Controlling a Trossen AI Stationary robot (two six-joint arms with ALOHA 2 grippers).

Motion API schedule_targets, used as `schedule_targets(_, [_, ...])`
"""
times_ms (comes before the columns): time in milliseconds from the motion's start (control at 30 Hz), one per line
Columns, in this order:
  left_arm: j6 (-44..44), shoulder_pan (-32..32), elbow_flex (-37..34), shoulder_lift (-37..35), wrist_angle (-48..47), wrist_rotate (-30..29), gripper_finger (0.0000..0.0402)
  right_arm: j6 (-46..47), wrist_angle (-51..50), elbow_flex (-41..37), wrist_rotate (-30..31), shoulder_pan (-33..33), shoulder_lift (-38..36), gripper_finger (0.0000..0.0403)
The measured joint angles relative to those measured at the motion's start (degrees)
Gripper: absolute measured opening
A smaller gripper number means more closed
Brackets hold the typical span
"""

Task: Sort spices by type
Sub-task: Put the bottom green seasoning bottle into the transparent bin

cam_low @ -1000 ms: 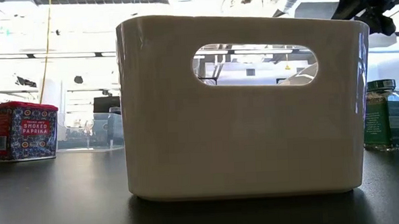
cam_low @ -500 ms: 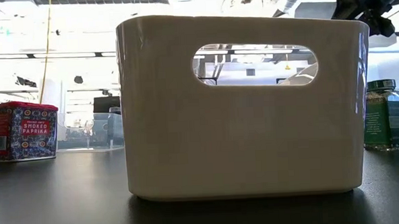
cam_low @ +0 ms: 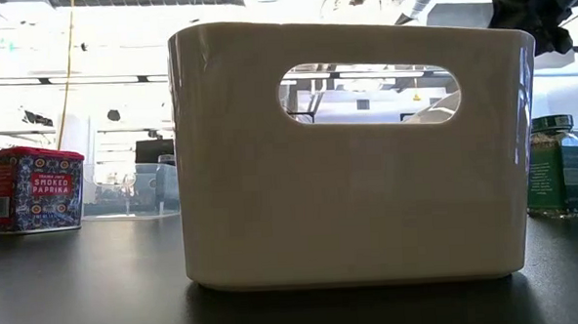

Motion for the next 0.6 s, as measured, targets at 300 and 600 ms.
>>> schedule_targets(300, [-1.9, -1.5, 3.1, 6.0, 1.0, 0.1, 0.0265, -0.1, -2.9, 0.0, -1.1, 0.1, 0.0, 0.026])
schedule_targets(600, [1.6, -3.4, 8.8, 10.8, -6.0, -0.4, 0.0257, -1.6, -2.9, 0.0, -1.1, 0.1, 0.0, 0.026])
